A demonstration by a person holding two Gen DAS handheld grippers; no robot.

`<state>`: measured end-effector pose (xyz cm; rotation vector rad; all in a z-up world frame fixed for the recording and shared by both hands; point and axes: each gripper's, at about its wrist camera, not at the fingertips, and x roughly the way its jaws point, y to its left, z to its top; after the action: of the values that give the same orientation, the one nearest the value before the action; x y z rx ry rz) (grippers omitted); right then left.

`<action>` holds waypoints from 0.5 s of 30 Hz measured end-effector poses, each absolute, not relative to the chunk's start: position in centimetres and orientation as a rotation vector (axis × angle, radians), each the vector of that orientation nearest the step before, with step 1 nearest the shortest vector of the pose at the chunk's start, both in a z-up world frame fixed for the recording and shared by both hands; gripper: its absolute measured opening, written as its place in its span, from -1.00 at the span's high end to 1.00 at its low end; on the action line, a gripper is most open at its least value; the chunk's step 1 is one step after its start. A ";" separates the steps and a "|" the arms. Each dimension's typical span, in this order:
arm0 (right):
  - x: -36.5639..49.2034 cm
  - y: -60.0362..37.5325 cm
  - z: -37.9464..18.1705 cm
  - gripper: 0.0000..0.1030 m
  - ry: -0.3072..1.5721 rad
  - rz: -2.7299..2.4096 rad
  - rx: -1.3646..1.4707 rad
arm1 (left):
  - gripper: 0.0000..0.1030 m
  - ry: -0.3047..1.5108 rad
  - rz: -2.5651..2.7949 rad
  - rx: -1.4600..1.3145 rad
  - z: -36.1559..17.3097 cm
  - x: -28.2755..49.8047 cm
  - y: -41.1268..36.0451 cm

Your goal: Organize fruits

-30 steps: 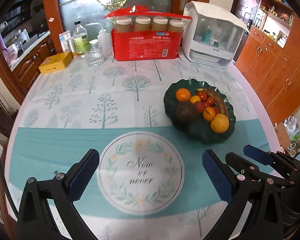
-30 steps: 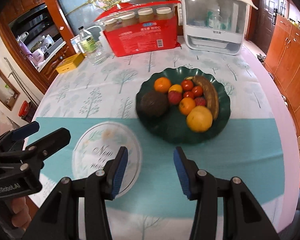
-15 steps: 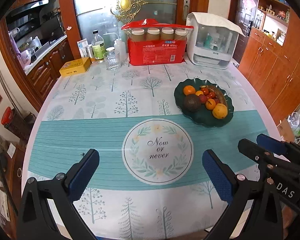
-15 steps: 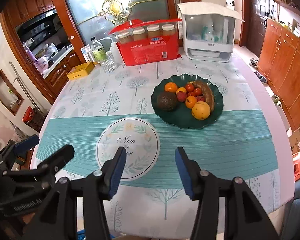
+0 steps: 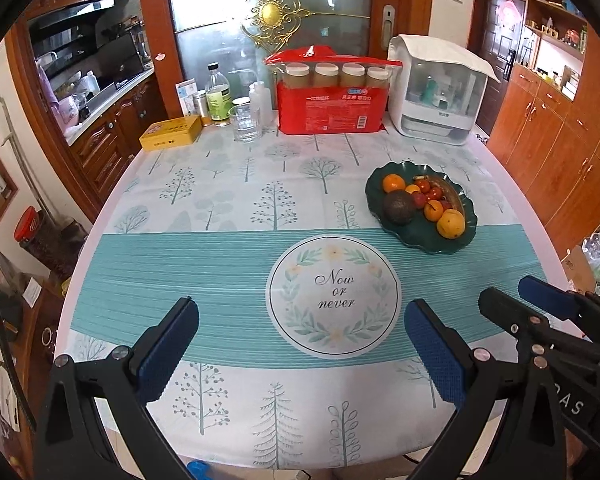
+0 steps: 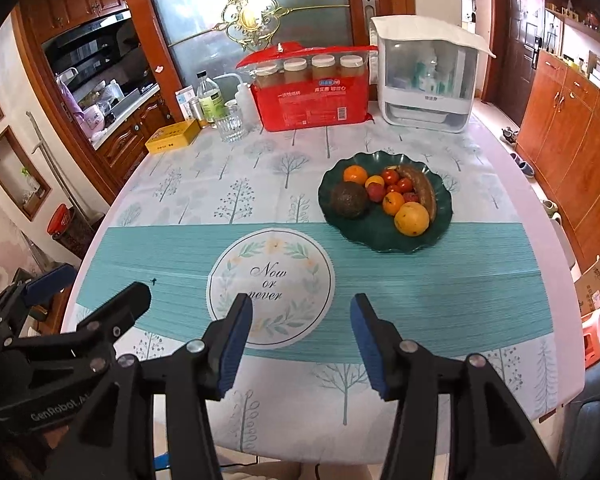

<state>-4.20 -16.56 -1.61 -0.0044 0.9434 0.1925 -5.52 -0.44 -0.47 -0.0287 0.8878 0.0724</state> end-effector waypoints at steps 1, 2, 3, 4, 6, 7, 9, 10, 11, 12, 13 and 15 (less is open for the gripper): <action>-4.2 -16.6 -1.6 0.00 0.943 0.190 -0.006 | -0.99 0.887 0.073 -0.029 -0.5 -5.6 -0.4; -4.3 -16.5 -1.6 0.00 0.940 0.188 -0.006 | -0.99 0.887 0.072 -0.029 -0.5 -5.6 -0.4; -4.3 -16.5 -1.5 0.00 0.938 0.185 -0.008 | -0.99 0.886 0.072 -0.030 -0.5 -5.6 -0.4; -4.3 -16.5 -1.5 0.00 0.937 0.182 -0.011 | -0.99 0.886 0.071 -0.030 -0.5 -5.6 -0.4; -4.3 -16.4 -1.5 0.00 0.940 0.180 -0.016 | -0.99 0.885 0.069 -0.030 -0.5 -5.6 -0.4; -4.3 -16.4 -1.6 0.00 0.942 0.182 -0.019 | -0.98 0.885 0.068 -0.029 -0.4 -5.6 -0.4; -4.3 -16.3 -1.7 0.00 0.945 0.179 -0.025 | -0.99 0.885 0.069 -0.031 -0.4 -5.6 -0.4; -4.3 -16.3 -1.7 0.00 0.945 0.179 -0.023 | -0.98 0.885 0.067 -0.034 -0.4 -5.6 -0.4; -4.3 -16.3 -1.7 0.00 0.943 0.177 -0.024 | -0.98 0.885 0.066 -0.033 -0.4 -5.6 -0.5; -4.3 -16.3 -1.6 0.00 0.942 0.176 -0.025 | -0.98 0.886 0.066 -0.032 -0.4 -5.6 -0.5; -4.3 -16.2 -1.7 0.00 0.940 0.175 -0.027 | -0.99 0.885 0.066 -0.034 -0.4 -5.5 -0.5; -4.3 -16.3 -1.7 0.00 0.939 0.173 -0.028 | -0.99 0.886 0.065 -0.034 -0.4 -5.5 -0.6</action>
<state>-4.27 -16.26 -1.68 -0.0285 0.9392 0.1734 -5.49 -0.57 -0.39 -0.0341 0.8863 0.0649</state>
